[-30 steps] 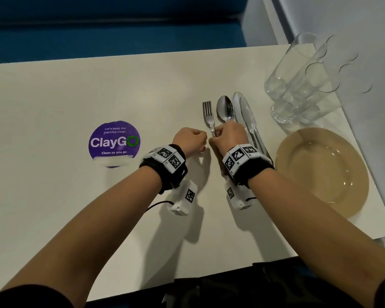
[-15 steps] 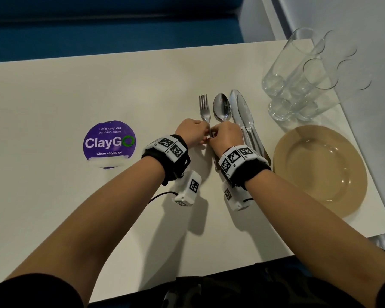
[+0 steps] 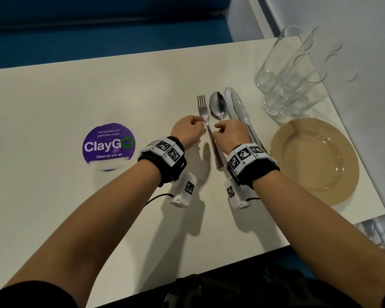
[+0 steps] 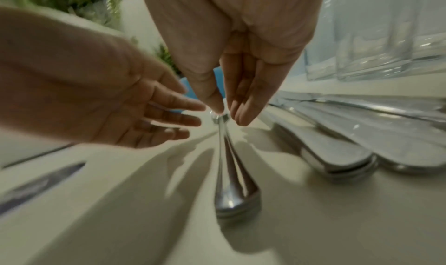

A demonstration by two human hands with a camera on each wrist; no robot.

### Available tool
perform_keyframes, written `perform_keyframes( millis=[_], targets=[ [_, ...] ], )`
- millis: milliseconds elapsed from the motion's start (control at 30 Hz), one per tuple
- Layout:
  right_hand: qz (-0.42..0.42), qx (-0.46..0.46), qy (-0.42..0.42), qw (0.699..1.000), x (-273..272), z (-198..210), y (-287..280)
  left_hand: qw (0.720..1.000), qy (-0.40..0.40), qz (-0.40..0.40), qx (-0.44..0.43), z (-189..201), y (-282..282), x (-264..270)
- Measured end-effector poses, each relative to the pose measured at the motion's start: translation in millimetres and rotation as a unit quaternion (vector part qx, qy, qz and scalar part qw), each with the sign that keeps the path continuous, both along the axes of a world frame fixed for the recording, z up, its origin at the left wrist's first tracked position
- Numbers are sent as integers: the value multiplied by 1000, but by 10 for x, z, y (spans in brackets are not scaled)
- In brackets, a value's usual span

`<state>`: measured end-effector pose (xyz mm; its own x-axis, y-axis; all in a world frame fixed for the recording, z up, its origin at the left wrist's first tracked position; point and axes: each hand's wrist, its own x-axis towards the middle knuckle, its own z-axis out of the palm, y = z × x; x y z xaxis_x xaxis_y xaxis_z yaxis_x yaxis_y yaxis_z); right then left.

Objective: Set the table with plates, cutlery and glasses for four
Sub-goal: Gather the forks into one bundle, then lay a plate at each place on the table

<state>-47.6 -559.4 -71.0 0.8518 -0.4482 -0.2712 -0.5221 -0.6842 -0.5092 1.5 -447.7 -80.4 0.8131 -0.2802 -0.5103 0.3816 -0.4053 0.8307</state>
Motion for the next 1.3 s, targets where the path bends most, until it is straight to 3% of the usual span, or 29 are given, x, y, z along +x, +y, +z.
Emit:
perform_keyframes(
  millis=[167, 367, 600, 700, 833, 1000, 1200, 1300],
  targets=[
    [-91, 30, -90, 991, -266, 210, -127, 992, -123, -28, 23, 191, -20, -146],
    [-191, -4, -113, 975, -744, 298, -819, 982, -115, -151, 2, 318, -591, -490],
    [-289, -74, 56, 953, -1404, 202, -1892, 968, -102, -202, 104, 245, -1454, -765],
    [-360, -32, 109, 926, -1613, 123, -2070, 964, -84, -211, 136, 229, -1587, -849],
    [-424, 91, 81, 898, -1742, 26, -2165, 985, -39, -154, 70, 146, -1620, -892],
    [-447, 122, -8, 886, -1833, 78, -2061, 996, -9, -87, 8, 196, -1392, -932],
    [-375, 138, -45, 915, -1580, 277, -1420, 997, 10, 13, -74, 400, -696, -837],
    [-333, 148, -50, 930, -1326, 404, -954, 998, -20, 29, -52, 462, -120, -685]
  ],
)
